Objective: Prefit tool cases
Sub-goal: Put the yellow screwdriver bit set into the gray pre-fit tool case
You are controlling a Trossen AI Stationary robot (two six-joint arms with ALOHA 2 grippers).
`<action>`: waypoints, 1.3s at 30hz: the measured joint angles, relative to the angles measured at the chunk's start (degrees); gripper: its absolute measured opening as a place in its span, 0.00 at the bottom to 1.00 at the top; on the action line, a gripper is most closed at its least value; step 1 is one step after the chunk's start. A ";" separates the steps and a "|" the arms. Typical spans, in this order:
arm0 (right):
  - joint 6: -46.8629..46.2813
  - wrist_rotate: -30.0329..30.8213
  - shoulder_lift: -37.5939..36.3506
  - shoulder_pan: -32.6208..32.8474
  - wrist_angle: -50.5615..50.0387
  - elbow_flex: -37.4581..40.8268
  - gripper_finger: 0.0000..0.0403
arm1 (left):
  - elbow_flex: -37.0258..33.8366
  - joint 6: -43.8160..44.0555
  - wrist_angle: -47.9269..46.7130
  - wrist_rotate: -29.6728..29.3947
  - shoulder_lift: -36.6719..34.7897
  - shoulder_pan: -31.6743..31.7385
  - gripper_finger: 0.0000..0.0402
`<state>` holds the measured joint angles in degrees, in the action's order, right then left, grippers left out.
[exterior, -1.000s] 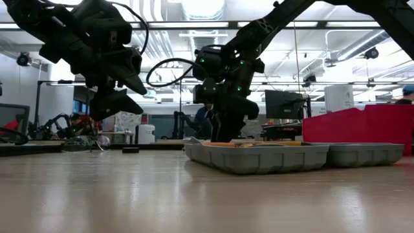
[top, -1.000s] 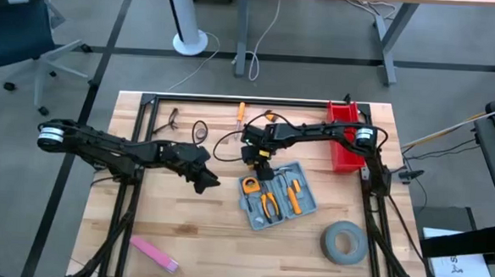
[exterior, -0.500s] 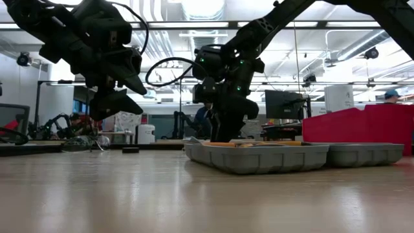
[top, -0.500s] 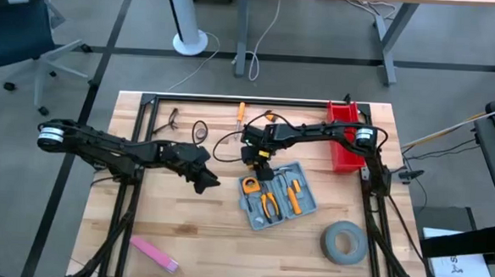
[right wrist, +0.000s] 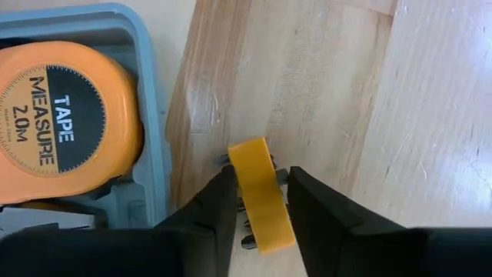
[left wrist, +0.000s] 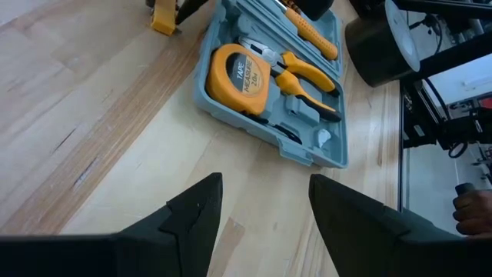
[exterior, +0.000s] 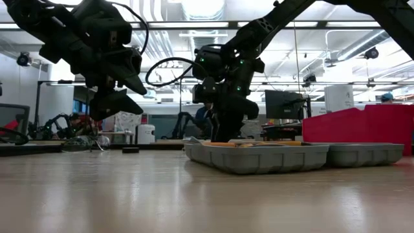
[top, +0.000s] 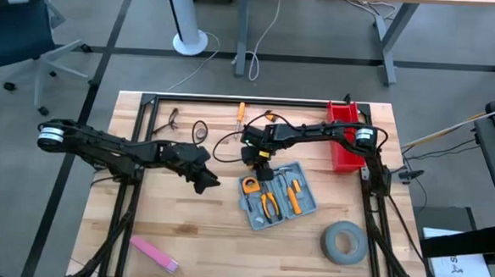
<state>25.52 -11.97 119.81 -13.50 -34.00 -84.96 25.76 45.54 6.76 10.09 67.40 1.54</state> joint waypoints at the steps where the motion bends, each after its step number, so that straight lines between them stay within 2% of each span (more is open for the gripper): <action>1: 0.00 0.00 0.00 0.00 0.02 0.09 0.21 | 0.00 0.00 0.02 0.00 0.00 0.00 0.51; 11: 0.70 -0.02 -0.02 0.00 0.07 0.42 0.01 | 0.00 0.13 0.02 0.01 0.00 0.00 0.51; 22: 1.58 2.06 -0.22 -0.02 -0.83 0.39 0.00 | 0.00 0.44 0.04 0.01 0.00 0.00 0.51; 34: 2.12 3.15 -1.46 -0.04 -8.22 -4.97 0.00 | 0.00 0.51 0.07 -0.01 0.00 -0.02 0.51; 39: 1.23 2.93 -1.44 -0.53 -10.30 -4.62 0.08 | 0.00 0.65 0.07 0.07 0.00 -0.02 0.51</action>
<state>26.75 -9.04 118.37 -14.02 -44.30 -89.58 25.76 46.19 6.83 10.17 67.40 1.52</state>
